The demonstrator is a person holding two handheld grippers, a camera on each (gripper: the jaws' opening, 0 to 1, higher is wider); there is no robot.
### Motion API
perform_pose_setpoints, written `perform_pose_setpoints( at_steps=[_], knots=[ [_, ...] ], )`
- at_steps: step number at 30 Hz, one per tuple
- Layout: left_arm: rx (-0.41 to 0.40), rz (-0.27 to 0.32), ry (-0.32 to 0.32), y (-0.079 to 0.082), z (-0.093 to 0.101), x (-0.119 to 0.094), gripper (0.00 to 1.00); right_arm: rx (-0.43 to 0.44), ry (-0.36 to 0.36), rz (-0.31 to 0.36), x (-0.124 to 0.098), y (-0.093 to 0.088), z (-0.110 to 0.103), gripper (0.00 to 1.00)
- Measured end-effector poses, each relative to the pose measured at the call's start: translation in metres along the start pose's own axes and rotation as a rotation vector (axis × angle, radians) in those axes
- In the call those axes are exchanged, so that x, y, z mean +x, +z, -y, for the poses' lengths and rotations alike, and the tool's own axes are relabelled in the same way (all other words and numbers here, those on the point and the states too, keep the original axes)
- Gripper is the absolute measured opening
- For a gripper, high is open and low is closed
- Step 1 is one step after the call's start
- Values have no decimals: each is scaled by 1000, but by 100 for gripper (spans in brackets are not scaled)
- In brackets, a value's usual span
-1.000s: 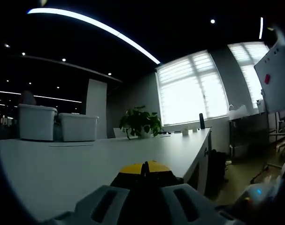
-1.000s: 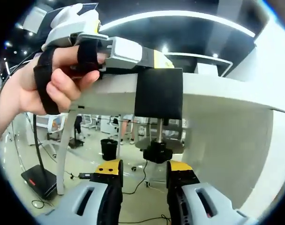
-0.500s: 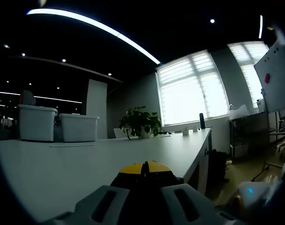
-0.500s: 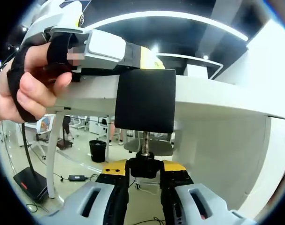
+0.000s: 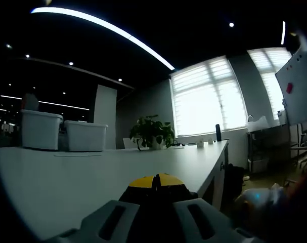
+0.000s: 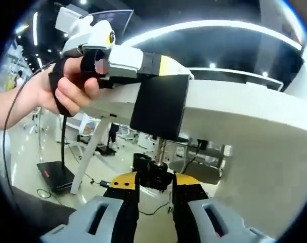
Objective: Clamp the fixed fixture on the desktop, loosen the retaining clip, secure it to the edge of the desk, and tighten the retaining clip.
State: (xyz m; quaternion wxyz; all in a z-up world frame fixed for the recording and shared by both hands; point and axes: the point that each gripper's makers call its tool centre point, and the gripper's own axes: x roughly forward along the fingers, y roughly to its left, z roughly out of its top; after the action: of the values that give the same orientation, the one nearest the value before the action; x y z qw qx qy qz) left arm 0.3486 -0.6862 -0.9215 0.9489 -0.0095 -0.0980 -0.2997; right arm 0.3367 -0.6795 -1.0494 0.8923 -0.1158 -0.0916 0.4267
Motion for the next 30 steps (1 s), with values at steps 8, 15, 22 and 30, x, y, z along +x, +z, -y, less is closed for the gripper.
perform_pose_setpoints(
  at_steps=[8, 15, 22, 30],
  knots=[
    [-17, -6, 26, -1, -3, 1, 1, 19, 160, 12, 1, -1, -1, 24],
    [-19, -4, 35, -1, -4, 1, 1, 121, -32, -43, -4, -14, 9, 29],
    [-1, 9, 73, -1, -5, -1, 1, 183, -282, -100, -11, -2, 10, 43],
    [1, 8, 100, -1, -6, -2, 1, 234, -432, -26, 1, 26, 11, 39]
  ],
)
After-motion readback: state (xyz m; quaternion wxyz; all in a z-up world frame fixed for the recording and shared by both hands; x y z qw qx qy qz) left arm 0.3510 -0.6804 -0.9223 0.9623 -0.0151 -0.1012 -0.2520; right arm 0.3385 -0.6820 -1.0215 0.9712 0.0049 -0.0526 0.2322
